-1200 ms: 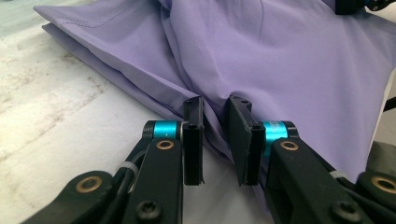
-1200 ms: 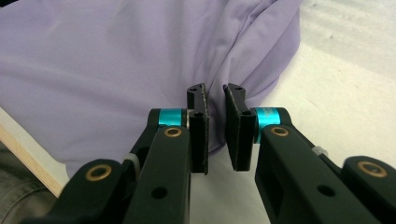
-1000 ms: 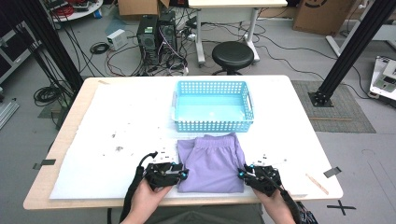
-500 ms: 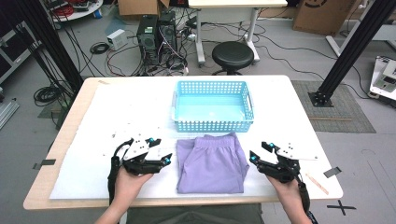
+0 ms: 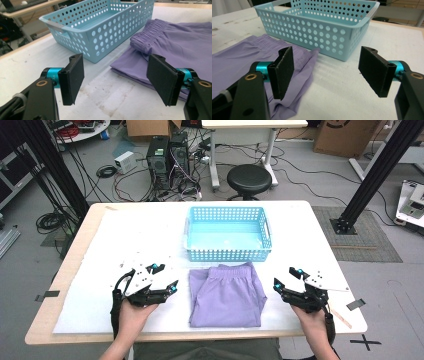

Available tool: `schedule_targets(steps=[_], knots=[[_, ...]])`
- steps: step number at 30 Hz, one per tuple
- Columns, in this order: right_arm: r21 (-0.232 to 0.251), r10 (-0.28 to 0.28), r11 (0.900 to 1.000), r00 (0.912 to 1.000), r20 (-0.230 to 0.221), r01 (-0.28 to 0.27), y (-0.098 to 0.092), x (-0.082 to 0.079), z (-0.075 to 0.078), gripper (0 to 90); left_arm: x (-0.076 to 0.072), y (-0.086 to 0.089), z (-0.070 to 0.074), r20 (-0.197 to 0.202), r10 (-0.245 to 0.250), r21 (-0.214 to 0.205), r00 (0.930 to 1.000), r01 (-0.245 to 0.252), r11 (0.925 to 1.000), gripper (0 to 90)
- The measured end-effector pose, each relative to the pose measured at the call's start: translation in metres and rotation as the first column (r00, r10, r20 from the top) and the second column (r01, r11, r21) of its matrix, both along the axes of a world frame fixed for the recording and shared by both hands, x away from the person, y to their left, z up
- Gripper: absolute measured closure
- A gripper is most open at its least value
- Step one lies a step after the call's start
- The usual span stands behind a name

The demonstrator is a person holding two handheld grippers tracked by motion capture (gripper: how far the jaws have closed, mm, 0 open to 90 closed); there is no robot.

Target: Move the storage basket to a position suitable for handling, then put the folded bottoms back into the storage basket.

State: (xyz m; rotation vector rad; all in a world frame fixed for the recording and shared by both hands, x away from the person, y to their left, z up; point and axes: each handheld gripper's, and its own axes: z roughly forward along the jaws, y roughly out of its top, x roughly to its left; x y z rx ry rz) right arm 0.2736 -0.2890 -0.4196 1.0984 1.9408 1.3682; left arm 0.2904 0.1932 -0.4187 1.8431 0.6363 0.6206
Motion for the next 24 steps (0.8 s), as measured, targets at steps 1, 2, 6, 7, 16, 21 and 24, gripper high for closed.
schedule_targets(steps=[1,2,6,7,16,21,24], knots=[[0.003,0.003,1.0,1.0,-0.004,-0.003,0.0,0.0,0.0,28.4,0.0,0.0,0.0,-0.013,-0.002,-0.01,0.9999,0.002,0.9999,30.5],[0.003,0.003,1.0,1.0,-0.004,-0.003,0.0,0.0,0.0,28.4,0.0,0.0,0.0,-0.013,-0.002,-0.01,0.9999,0.002,0.9999,30.5],[0.047,0.009,0.9989,0.9989,-0.046,-0.007,0.0,0.001,0.003,23.0,0.0,-0.003,0.0,-0.063,-0.026,-0.045,0.9977,0.023,0.9987,29.5],[0.047,0.009,0.9989,0.9989,-0.046,-0.007,0.0,0.001,0.003,23.0,0.0,-0.003,0.0,-0.063,-0.026,-0.045,0.9977,0.023,0.9987,28.1],[0.003,0.012,0.9999,0.9978,-0.065,-0.012,0.009,-0.004,0.0,23.4,-0.005,-0.021,-0.003,-0.1,-0.098,-0.035,0.9902,0.095,0.9949,31.1],[-0.011,0.007,0.9999,0.9978,-0.066,-0.007,0.011,-0.008,-0.001,23.6,-0.007,-0.029,-0.005,-0.157,-0.112,-0.063,0.9811,0.104,0.9926,31.1],[-0.018,0.01,0.9998,0.9977,-0.067,-0.011,0.012,-0.008,-0.001,23.6,-0.009,-0.032,-0.006,-0.179,-0.095,-0.06,0.9793,0.085,0.9945,31.1]])
